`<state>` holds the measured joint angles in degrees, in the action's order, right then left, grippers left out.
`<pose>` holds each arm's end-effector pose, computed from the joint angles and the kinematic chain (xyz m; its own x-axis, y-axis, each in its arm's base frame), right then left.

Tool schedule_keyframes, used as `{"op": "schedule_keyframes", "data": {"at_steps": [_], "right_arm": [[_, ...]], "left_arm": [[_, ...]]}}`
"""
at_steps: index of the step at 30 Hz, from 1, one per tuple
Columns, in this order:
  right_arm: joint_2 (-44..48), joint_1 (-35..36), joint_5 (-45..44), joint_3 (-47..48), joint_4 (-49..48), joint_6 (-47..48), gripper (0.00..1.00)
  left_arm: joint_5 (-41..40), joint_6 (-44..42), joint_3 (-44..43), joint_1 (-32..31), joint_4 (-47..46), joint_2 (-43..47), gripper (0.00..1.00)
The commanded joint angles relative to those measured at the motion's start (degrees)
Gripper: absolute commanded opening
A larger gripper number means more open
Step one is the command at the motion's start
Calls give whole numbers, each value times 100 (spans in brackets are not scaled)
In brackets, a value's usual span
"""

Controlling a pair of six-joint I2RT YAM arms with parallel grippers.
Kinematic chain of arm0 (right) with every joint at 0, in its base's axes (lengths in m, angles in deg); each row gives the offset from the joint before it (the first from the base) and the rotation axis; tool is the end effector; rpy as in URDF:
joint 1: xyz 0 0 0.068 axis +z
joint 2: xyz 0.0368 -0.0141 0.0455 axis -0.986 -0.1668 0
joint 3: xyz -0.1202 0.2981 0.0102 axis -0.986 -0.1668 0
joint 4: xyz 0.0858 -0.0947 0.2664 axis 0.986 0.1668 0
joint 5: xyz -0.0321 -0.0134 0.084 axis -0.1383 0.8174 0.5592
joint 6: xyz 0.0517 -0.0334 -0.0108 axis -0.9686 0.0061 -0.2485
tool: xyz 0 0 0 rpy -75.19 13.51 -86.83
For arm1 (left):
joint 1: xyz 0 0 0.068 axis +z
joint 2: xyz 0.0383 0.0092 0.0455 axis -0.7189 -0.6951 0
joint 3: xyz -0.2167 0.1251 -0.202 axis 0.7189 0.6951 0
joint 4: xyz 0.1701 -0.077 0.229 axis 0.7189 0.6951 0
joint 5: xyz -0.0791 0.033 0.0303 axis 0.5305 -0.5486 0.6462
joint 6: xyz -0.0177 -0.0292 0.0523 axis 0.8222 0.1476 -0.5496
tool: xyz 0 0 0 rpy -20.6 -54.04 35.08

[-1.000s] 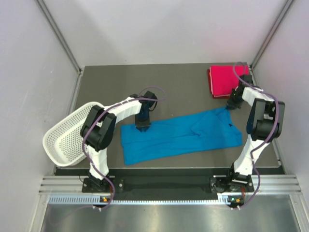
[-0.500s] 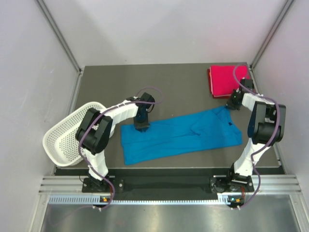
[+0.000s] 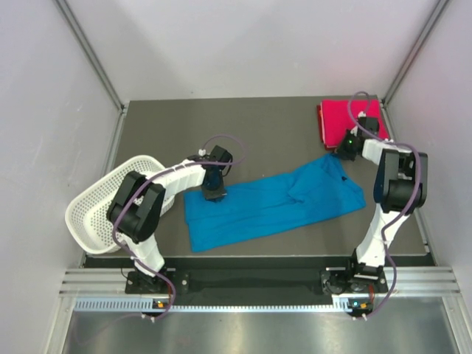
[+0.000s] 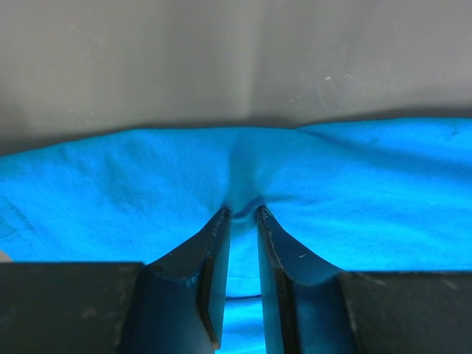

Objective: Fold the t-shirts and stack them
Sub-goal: Fold the tshirt

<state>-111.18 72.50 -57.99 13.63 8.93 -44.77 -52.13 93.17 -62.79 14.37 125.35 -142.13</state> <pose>0.4665 -0.0526 0.1682 -0.7111 0.4877 -0.5064 0.2808 0.8574 0.4313 0.3235 -0.1910 0.1757 -0.9422 -0.1601 -0.2945 -0.1474 0.9870 -0.0647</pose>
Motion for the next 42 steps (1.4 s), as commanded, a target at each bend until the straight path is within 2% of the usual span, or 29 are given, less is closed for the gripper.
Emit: {"op": "schedule_keyframes", "data": {"at_steps": [1, 21, 26, 29, 35, 39, 42], "right_arm": [[-201, 271, 117, 329, -201, -62, 0], [-1194, 1467, 99, 1603, -156, -492, 0], [-1580, 1738, 239, 1971, -578, -730, 0], [-1967, 1862, 301, 2534, -456, -791, 0], [-2302, 1994, 398, 2887, -1034, -1327, 0], [-2539, 2056, 327, 3421, -1062, -1345, 0], [-2829, 2082, 398, 3879, -1158, -1363, 0]], "left_arm": [[-638, -50, 641, 118, 903, -328, 28], [-1078, -165, 1178, 364, 1369, 59, 28], [-1174, -173, 1029, 382, 1623, 42, 29], [-1245, -235, 889, 400, 1808, 59, 29], [-1095, -402, 46, 391, 2362, 629, 29], [-1393, -621, -1366, 435, 2661, 692, 29], [-1535, -779, -1957, 470, 2530, 639, 30]]}}
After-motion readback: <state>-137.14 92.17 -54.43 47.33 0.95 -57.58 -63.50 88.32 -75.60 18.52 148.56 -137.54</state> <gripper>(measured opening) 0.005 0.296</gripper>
